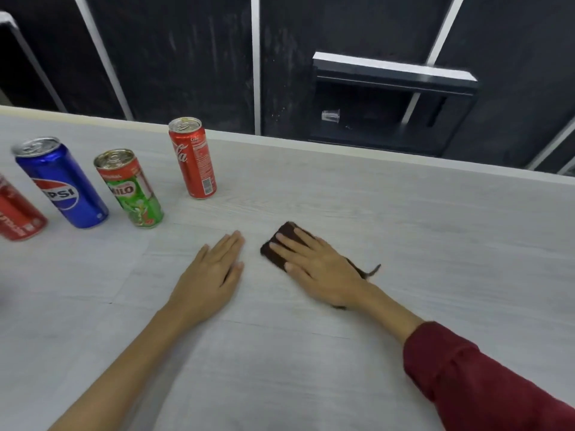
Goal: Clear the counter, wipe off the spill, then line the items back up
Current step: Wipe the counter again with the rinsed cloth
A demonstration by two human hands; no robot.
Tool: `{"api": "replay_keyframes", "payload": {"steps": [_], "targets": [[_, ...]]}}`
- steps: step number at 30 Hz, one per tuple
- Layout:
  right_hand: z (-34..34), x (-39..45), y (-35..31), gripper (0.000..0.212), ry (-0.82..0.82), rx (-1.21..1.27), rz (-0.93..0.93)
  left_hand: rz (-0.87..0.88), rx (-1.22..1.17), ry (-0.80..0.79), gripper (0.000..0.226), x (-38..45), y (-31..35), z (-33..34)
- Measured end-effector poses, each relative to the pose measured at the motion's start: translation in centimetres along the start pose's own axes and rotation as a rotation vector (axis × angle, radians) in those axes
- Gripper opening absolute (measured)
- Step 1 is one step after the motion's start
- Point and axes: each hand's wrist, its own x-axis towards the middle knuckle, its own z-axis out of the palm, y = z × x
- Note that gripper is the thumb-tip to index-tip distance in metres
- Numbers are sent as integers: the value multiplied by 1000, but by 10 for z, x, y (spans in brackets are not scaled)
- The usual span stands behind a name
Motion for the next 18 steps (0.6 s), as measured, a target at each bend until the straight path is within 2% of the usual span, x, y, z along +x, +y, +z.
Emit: {"api": "replay_keyframes", "payload": {"steps": [2,5,9,12,15,18], "targets": [[0,-59,-13,46,-28,28,-127,4,6,-8,72,-23,0,-1],[-9,-106,10,44,-18,16,-54,14,10,-22,68,-44,-1,-2],[-9,-66,29,69,83,1,202,-9,17,-17,61,-46,2,0],[3,-30,-6,55,61,-3,284,-34,25,-17,52,-51,7,0],[19,-36,-64,61,39,13,170,-62,24,-16,50,-58,13,-1],[23,-83,-100,66,-5,44,37,-65,17,-26,50,-70,16,-1]]}}
